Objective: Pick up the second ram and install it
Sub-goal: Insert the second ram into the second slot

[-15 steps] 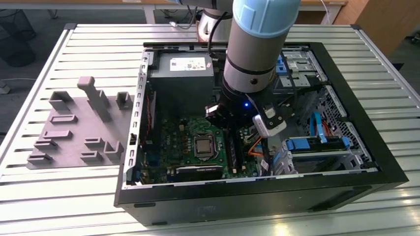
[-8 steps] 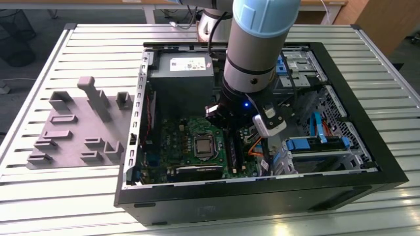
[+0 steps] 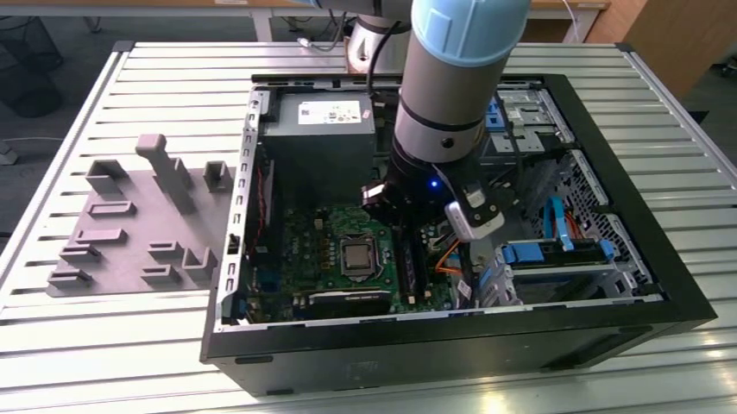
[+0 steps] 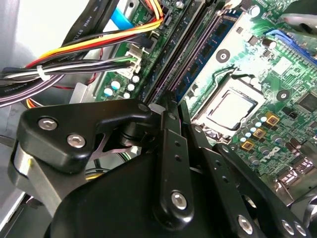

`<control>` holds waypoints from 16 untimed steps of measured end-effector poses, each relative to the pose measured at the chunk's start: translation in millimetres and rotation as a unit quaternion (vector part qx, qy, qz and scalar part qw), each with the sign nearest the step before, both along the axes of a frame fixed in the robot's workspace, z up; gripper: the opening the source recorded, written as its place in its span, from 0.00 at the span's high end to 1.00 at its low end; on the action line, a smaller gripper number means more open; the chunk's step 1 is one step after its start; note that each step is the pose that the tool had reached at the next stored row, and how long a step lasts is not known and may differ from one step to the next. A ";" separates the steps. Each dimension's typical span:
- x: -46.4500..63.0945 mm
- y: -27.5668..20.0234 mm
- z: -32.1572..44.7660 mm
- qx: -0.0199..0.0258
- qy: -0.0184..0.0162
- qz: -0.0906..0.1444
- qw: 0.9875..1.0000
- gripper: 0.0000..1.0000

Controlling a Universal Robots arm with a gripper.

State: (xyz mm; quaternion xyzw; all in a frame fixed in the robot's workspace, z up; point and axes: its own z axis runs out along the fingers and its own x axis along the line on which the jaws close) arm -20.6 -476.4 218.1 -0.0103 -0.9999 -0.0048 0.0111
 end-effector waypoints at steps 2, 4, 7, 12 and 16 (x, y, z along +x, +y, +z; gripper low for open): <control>0.0 0.0 -1.3 0.000 0.000 0.000 1.000 0.86; 0.0 0.0 -2.9 0.000 0.000 0.000 1.000 0.86; 0.0 -0.1 -3.5 0.000 0.000 0.000 1.000 0.86; 0.0 0.0 -3.8 0.000 0.000 0.000 1.000 0.86; 0.0 0.0 -3.9 0.000 0.000 0.000 1.000 0.86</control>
